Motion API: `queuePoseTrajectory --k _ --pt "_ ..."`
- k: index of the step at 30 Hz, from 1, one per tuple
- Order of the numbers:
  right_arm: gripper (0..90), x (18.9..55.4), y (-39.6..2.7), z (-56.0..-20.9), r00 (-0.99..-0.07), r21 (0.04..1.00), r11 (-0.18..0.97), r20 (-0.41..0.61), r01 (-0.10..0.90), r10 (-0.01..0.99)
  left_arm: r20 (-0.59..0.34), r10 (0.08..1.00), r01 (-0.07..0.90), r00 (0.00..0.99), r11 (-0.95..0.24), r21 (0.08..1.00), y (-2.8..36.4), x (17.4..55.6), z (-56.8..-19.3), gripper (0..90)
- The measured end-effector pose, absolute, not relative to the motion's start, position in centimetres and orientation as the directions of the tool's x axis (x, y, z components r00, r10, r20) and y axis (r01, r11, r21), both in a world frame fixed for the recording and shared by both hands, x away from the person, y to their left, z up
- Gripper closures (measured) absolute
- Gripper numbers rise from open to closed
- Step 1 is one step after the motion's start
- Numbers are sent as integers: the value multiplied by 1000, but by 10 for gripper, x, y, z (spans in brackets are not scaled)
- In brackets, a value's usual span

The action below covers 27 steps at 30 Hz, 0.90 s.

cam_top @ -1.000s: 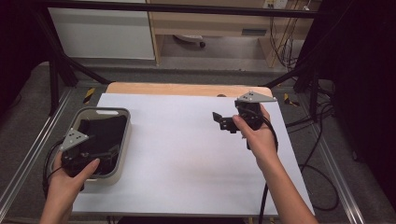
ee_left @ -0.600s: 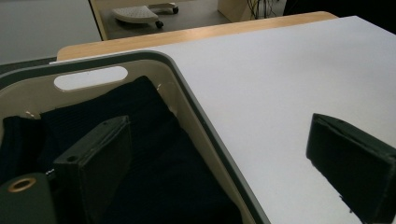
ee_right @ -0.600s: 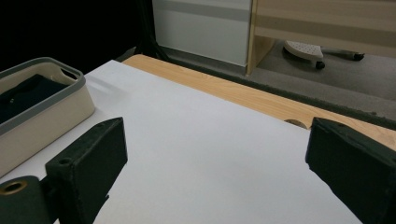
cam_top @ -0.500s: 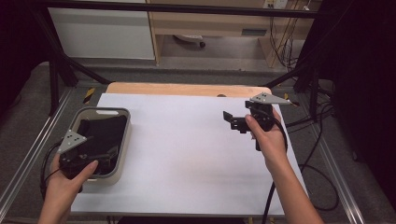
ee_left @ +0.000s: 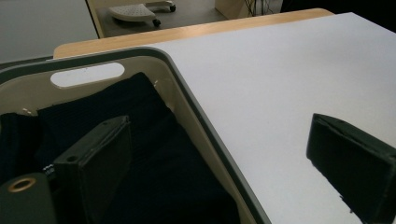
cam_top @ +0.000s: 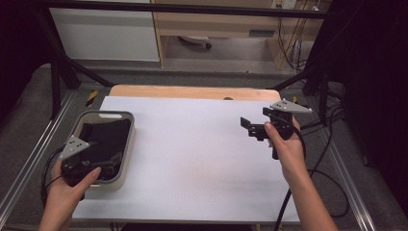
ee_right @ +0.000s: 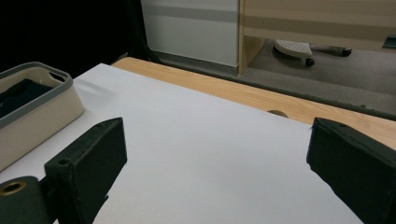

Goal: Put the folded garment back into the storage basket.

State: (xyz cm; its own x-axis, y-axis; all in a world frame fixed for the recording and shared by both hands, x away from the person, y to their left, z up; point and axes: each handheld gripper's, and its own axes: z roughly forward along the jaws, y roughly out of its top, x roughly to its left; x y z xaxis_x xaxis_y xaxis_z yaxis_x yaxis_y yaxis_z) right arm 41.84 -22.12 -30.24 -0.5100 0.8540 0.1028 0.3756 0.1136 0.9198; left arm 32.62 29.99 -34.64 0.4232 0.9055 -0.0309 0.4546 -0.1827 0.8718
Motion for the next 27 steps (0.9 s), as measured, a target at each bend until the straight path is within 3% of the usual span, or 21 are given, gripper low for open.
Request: queuePoseTrajectory --k 27 --pt "52 384 -275 -352 -427 911 35 158 411 890 -53 875 451 481 -195 871 292 323 -351 61"
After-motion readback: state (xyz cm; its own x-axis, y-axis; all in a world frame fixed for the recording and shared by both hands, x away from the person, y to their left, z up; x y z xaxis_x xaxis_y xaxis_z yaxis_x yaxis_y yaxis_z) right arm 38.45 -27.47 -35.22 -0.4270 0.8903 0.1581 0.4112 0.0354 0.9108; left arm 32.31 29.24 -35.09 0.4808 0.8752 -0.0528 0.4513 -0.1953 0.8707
